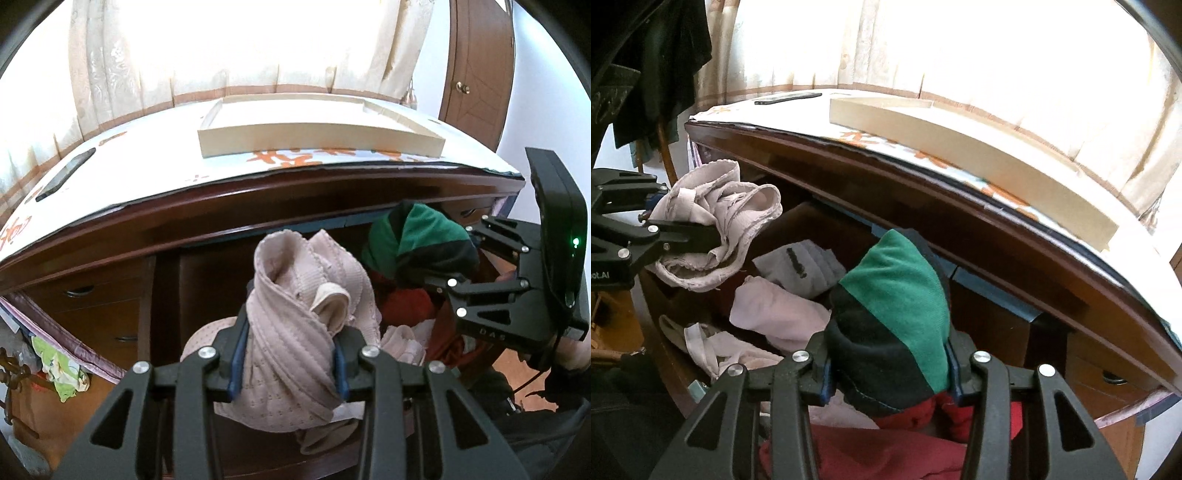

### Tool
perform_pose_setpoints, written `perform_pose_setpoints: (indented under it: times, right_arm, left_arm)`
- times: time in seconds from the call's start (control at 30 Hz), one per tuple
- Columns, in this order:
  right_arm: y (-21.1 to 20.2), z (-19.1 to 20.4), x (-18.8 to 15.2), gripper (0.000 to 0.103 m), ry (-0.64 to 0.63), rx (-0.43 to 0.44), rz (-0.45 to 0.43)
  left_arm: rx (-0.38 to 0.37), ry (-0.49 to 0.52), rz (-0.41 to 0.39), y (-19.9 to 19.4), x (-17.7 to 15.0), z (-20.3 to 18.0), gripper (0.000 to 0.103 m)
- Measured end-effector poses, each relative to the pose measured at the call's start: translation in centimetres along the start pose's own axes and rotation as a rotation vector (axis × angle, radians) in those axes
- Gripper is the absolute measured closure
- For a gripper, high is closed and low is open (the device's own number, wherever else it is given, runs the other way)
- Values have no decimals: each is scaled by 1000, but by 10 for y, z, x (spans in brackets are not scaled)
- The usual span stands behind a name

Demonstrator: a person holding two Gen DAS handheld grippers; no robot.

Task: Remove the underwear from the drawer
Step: 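Lift both held garments out of the drawer toward the cardboard tray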

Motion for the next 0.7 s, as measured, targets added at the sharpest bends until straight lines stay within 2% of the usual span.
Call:
perform_pose_setpoints:
  times: [0.3, 0.7]
  right_arm:
    - [-23, -13, 11, 56, 10, -74, -54]
    - [-58, -27, 30, 56, 26, -115, -129]
  left_arm:
    - [18, -5, -38, -10, 9, 0, 67]
    - [33, 10, -112, -27, 39, -2, 67]
Point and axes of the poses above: each gripper's, at about its wrist camera, not at the fingertips, and y roughly the way its jaws point, z to its left, x to its top, the point moved 10 cm from there along y, roughly the way its jaws point, and after that the axes turned 10 degrees about y, right-handed, at the moved point
